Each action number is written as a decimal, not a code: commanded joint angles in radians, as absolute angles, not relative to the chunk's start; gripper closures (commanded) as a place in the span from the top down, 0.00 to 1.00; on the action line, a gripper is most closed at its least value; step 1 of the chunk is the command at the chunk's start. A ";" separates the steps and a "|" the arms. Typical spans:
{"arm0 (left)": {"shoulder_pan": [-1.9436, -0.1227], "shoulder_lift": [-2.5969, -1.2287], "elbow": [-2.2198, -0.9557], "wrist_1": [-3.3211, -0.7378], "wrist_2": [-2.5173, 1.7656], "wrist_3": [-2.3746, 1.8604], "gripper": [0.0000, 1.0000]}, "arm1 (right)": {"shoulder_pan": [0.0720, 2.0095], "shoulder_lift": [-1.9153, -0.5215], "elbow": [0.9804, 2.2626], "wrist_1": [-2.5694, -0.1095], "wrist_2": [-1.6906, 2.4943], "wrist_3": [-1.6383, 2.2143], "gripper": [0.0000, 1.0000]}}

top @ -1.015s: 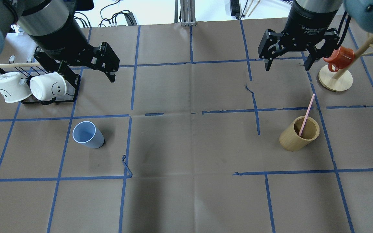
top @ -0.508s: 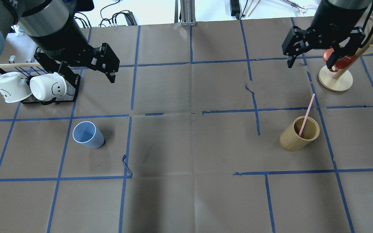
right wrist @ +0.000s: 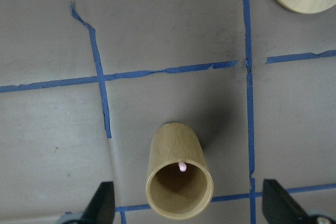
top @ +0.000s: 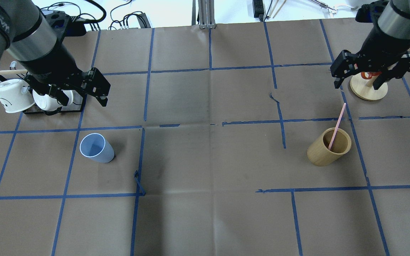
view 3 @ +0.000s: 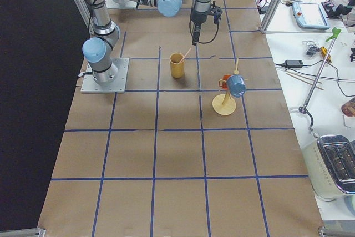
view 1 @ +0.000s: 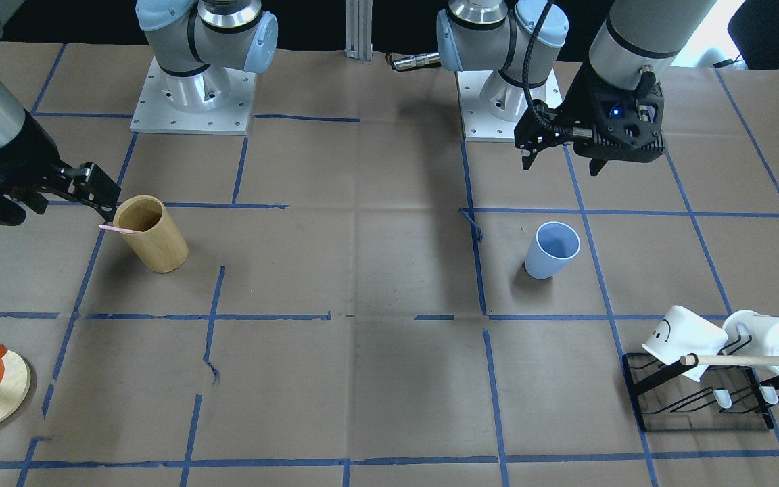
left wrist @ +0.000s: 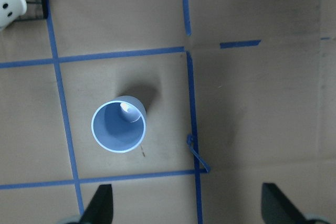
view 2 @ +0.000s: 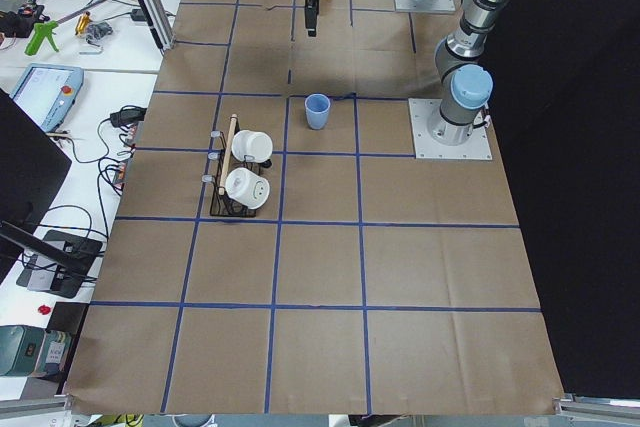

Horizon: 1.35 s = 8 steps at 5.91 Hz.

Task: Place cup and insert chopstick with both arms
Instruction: 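Lower the left gripper onto the blue cup while the right descends to the chopstick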

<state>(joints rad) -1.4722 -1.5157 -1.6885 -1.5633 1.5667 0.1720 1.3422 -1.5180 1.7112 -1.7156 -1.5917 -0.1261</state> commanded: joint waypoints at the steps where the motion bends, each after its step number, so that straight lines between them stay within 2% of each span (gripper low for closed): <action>1: -1.416 -1.522 -1.887 -1.377 1.566 0.246 0.98 | 1.341 -1.519 1.889 -1.903 -1.594 -0.126 1.00; 2: -1.416 -1.534 -1.990 -1.256 1.565 0.248 0.98 | 1.341 -1.520 1.914 -1.919 -1.611 -0.127 1.00; 3: -1.411 -1.551 -2.081 -1.120 1.568 0.252 0.98 | 1.341 -1.520 1.914 -1.917 -1.623 -0.129 0.73; 4: -1.416 -1.598 -2.098 -1.077 1.572 0.252 0.98 | 1.341 -1.529 1.913 -1.916 -1.623 -0.129 0.31; 5: -1.419 -1.626 -2.098 -1.075 1.577 0.256 0.97 | 1.341 -1.535 1.910 -1.916 -1.623 -0.127 0.14; 6: -1.420 -1.646 -2.098 -1.075 1.578 0.258 0.77 | 1.342 -1.546 1.907 -1.914 -1.621 -0.127 0.09; 7: -1.420 -1.647 -2.098 -1.075 1.580 0.261 0.39 | 1.342 -1.558 1.896 -1.914 -1.621 -0.127 0.08; 8: -1.420 -1.647 -2.097 -1.075 1.582 0.259 0.12 | 1.344 -1.572 1.847 -1.879 -1.621 -0.127 0.08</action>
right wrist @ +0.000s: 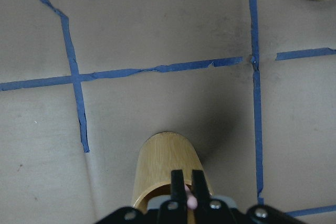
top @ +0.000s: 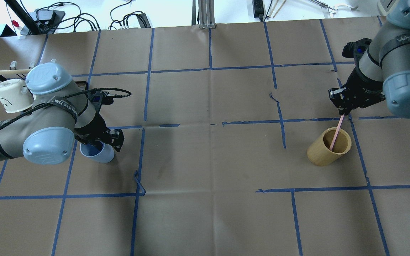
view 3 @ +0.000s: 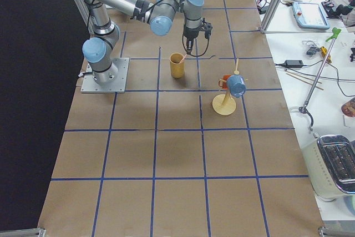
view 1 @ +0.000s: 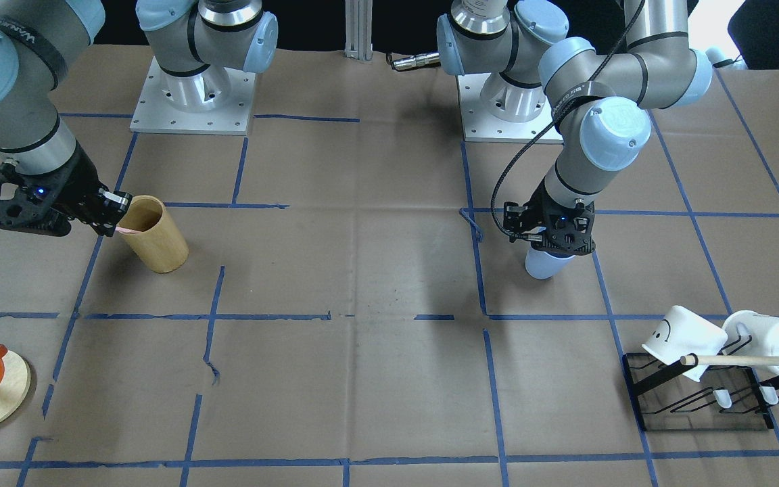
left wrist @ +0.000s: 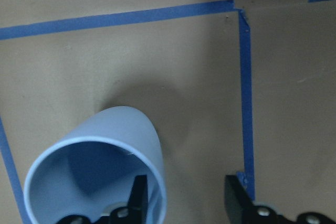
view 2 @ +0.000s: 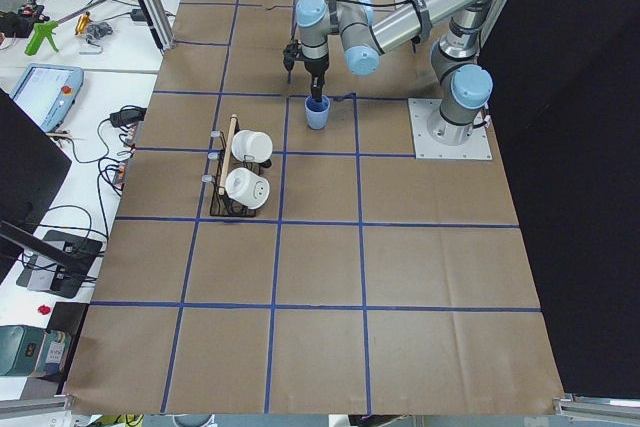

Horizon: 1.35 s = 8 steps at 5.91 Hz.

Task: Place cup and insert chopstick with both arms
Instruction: 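Grasp the blue cup with the left gripper while the right gripper lifts the pink chopstick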

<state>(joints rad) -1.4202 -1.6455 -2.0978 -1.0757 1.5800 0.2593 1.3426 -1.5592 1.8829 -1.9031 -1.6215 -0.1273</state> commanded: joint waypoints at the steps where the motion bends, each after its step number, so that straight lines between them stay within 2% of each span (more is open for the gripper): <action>1: -1.420 -1.647 -2.095 -1.075 1.582 0.256 0.05 | 1.348 -1.581 1.765 -1.794 -1.618 -0.127 0.08; 3: -1.456 -1.640 -2.080 -1.081 1.559 0.157 0.00 | 1.367 -1.582 1.505 -1.525 -1.608 -0.127 0.08; 4: -1.548 -1.667 -2.015 -1.083 1.559 -0.001 0.00 | 1.388 -1.571 1.388 -1.406 -1.606 -0.109 0.08; 5: -1.692 -1.736 -1.934 -1.081 1.557 -0.194 0.00 | 1.406 -1.571 1.347 -1.343 -1.586 -0.051 0.08; 6: -1.836 -1.841 -1.810 -1.069 1.559 -0.421 0.00 | 1.455 -1.569 1.347 -1.341 -1.580 0.036 0.08; 8: -2.012 -2.047 -1.534 -1.072 1.563 -0.608 0.01 | 1.506 -1.530 1.347 -1.347 -1.580 0.097 0.08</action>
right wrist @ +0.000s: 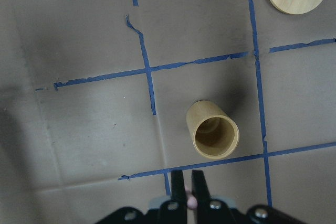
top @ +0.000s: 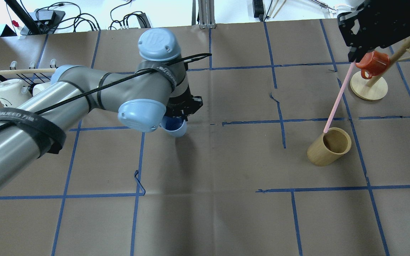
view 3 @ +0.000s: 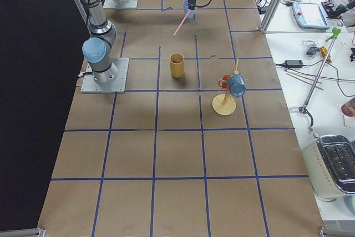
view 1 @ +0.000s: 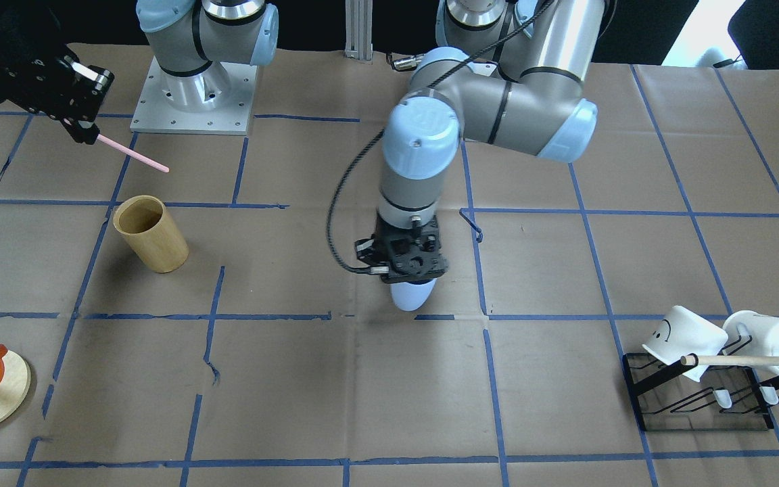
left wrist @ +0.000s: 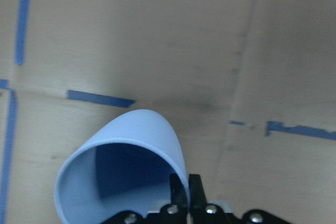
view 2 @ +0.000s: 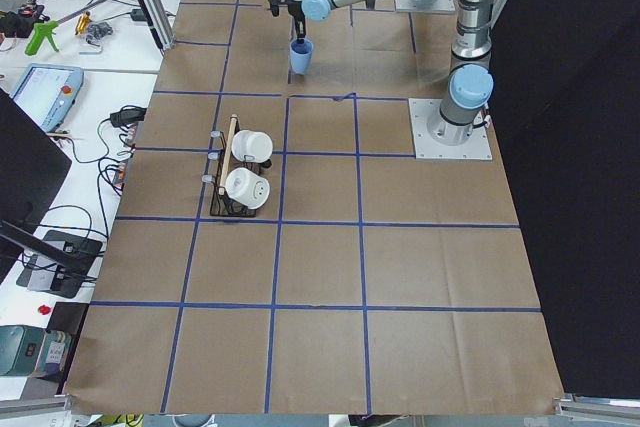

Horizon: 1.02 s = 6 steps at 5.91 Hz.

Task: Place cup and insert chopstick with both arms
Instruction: 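Carry the blue cup to the table center with the left gripper and release it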

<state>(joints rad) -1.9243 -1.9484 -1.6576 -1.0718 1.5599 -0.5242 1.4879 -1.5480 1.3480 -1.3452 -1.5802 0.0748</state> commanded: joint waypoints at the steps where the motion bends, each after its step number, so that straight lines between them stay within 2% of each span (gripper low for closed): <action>1: -2.054 -2.084 -1.510 -1.071 1.562 -0.621 0.01 | 1.506 -1.522 1.350 -1.353 -1.582 0.084 0.08; 6: -2.051 -2.086 -1.519 -1.083 1.629 -0.588 0.04 | 1.506 -1.485 1.356 -1.399 -1.580 0.098 0.08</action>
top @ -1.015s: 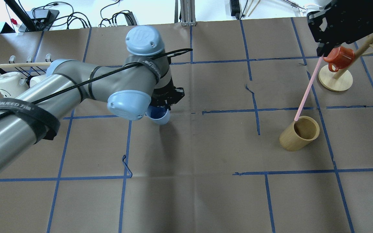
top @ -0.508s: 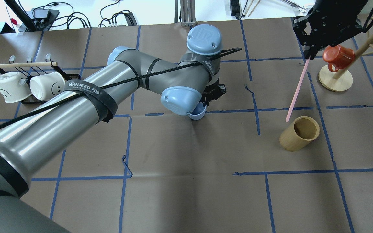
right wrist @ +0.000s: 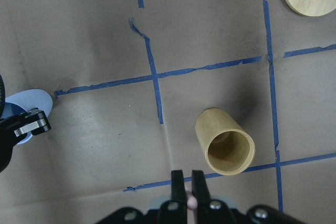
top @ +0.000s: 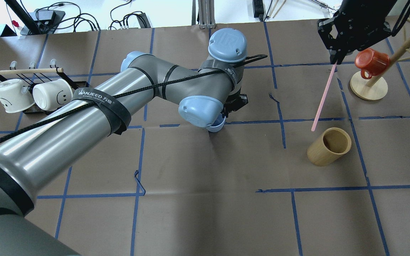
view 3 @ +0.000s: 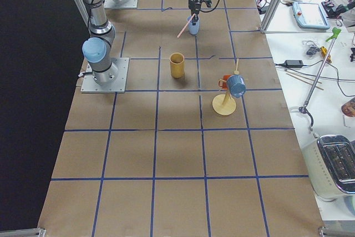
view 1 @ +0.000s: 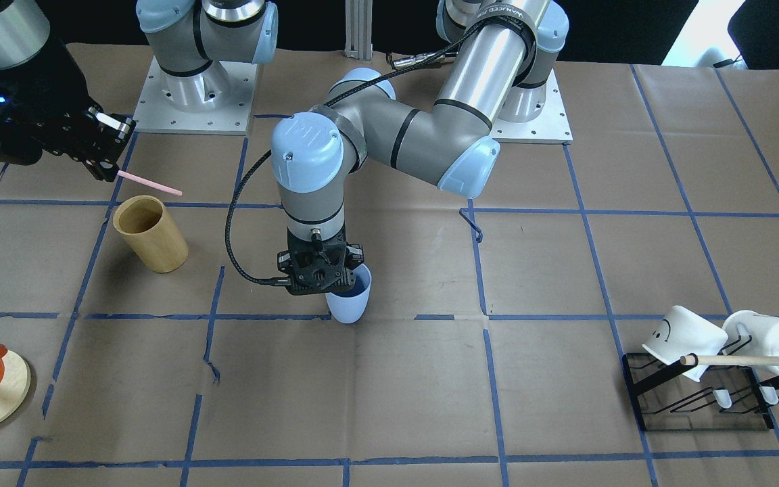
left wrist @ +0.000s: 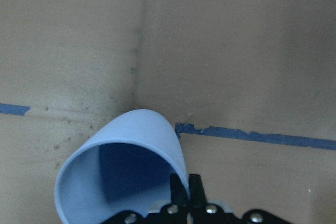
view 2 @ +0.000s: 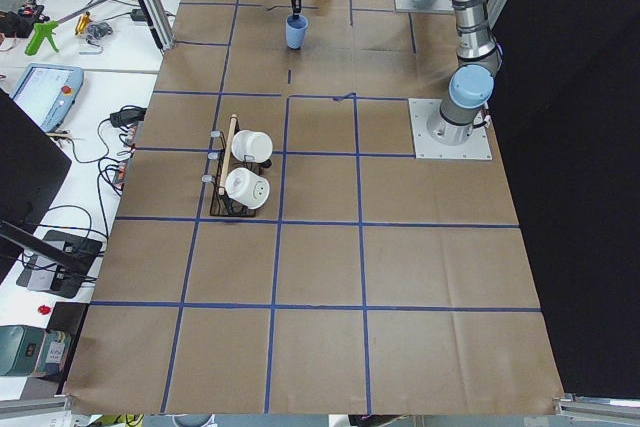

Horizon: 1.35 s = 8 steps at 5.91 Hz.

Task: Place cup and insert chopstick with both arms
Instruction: 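Carry the blue cup to the table center with the left gripper and release it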

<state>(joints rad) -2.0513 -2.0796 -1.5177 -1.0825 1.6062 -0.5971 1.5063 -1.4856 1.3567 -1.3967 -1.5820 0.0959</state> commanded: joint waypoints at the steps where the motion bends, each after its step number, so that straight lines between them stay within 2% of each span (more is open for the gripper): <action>1: -2.051 -2.095 -1.520 -1.081 1.626 -0.591 0.23 | 1.508 -1.476 1.353 -1.401 -1.577 0.101 0.08; 2: -2.051 -2.094 -1.520 -1.083 1.629 -0.597 0.81 | 1.511 -1.473 1.350 -1.399 -1.577 0.130 0.08; 3: -2.049 -2.070 -1.519 -1.086 1.629 -0.598 0.88 | 1.526 -1.465 1.350 -1.416 -1.577 0.149 0.08; 4: -2.040 -2.031 -1.488 -1.156 1.632 -0.583 0.89 | 1.541 -1.457 1.350 -1.425 -1.577 0.150 0.08; 7: -1.842 -1.699 -1.502 -1.559 1.627 -0.185 0.90 | 1.546 -1.442 1.347 -1.465 -1.534 0.214 0.08; 8: -1.724 -1.605 -1.517 -1.598 1.617 -0.019 0.90 | 1.589 -1.425 1.342 -1.497 -1.516 0.260 0.08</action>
<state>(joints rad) -1.8254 -1.7042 -1.5036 -1.5278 1.6232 -0.1829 1.5590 -1.4400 1.3455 -1.4671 -1.5373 0.2154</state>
